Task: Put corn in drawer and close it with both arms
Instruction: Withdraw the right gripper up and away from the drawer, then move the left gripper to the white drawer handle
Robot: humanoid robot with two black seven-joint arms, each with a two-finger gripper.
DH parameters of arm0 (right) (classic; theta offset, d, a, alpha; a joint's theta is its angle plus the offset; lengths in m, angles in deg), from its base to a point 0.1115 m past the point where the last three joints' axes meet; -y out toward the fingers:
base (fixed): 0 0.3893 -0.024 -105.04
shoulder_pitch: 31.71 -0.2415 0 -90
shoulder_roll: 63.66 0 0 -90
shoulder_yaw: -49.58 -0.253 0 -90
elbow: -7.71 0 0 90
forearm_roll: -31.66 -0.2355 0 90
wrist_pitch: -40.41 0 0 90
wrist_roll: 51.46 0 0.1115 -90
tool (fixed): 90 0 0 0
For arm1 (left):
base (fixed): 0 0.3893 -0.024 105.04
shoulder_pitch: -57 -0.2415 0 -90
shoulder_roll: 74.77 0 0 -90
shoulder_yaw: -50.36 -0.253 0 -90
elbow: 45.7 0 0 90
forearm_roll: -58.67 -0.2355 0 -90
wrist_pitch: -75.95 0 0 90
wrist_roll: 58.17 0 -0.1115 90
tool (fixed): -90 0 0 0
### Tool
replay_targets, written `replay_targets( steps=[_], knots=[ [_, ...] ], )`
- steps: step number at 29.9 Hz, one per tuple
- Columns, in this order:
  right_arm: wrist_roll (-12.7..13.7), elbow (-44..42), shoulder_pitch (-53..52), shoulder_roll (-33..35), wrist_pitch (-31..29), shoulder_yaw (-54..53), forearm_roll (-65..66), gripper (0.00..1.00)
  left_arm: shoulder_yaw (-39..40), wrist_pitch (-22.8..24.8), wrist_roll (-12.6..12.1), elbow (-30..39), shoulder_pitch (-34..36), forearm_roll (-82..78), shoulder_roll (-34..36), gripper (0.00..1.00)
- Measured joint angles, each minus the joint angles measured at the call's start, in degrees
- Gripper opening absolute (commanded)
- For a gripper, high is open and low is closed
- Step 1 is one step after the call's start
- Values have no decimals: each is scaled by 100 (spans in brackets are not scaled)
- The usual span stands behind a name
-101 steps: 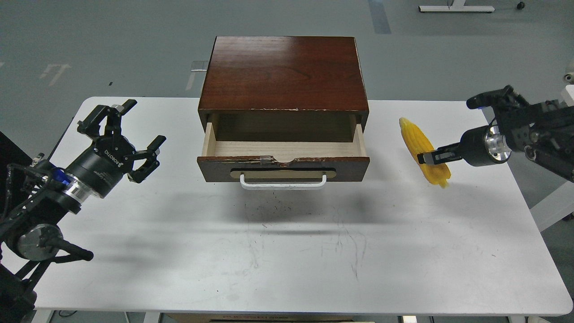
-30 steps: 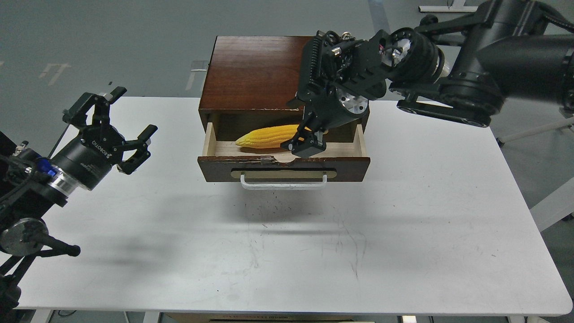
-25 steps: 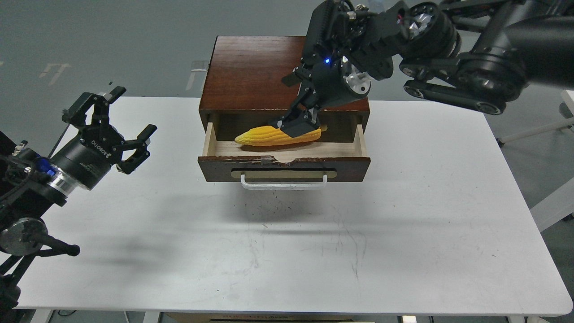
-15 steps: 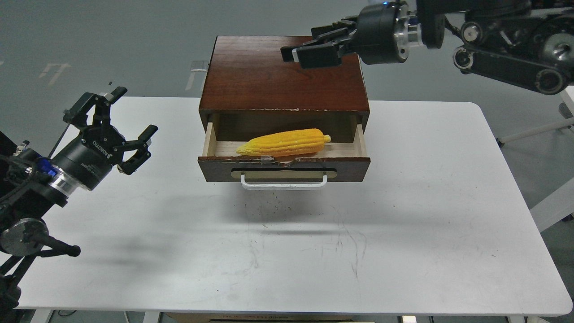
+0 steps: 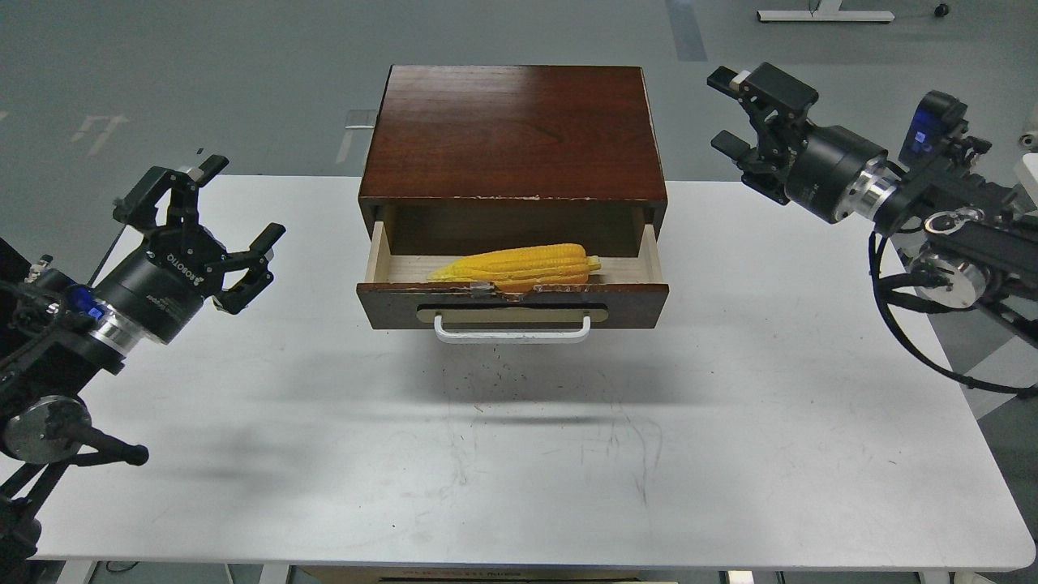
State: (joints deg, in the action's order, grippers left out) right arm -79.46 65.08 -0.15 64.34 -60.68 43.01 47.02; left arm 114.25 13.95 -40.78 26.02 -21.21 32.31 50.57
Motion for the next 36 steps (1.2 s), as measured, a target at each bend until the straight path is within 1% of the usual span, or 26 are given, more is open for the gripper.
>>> replay_targets(
  steps=[4, 7, 10, 15, 18, 21, 23, 26, 30, 33, 34, 35, 36],
  knots=[
    [0, -467, 537, -58, -473, -540, -626, 98, -13, 0, 9, -1, 0, -5, 6, 99],
    [0, -797, 739, -177, -815, -666, -1030, 98, -43, 0, 9, -1, 0, -15, 13, 99],
    [-1, -942, 912, -226, -1050, -689, -1304, 99, -65, 0, 23, -1, 0, -80, 15, 99],
    [-1, -963, 1174, -444, -1152, -683, -1428, 99, -60, 0, 266, 15, 7, -414, 39, 99],
    [-2, -967, 1215, -516, -1152, -676, -1430, 99, -24, 0, 340, 47, 89, -504, 204, 99],
    [-1, -951, 1223, -529, -1143, -649, -1413, 99, -22, 0, 407, 236, 320, -655, 450, 99],
    [-1, -911, 1222, -529, -1138, -628, -1395, 99, -21, 0, 448, 353, 455, -1020, 550, 99],
    [-2, -897, 1223, -553, -1137, -614, -1370, 99, -18, 1, 576, 638, 769, -1974, 611, 98],
    [-2, -913, 1224, -580, -1122, -595, -1344, 99, -58, 1, 621, 1234, 1043, -3113, 590, 93],
    [-2, -927, 1242, -580, -1110, -570, -1331, 99, -82, 2, 609, 1756, 1098, -3908, 468, 87],
    [-1, -929, 1247, -579, -1107, -568, -1330, 99, -89, 2, 601, 1900, 1102, -4146, 397, 82],
    [-1, -928, 1251, -579, -1108, -564, -1326, 99, -94, 3, 597, 2005, 1108, -4315, 339, 80],
    [-1, -930, 1256, -576, -1106, -561, -1326, 99, -105, 3, 590, 2124, 1110, -4504, 269, 73]
  ],
)
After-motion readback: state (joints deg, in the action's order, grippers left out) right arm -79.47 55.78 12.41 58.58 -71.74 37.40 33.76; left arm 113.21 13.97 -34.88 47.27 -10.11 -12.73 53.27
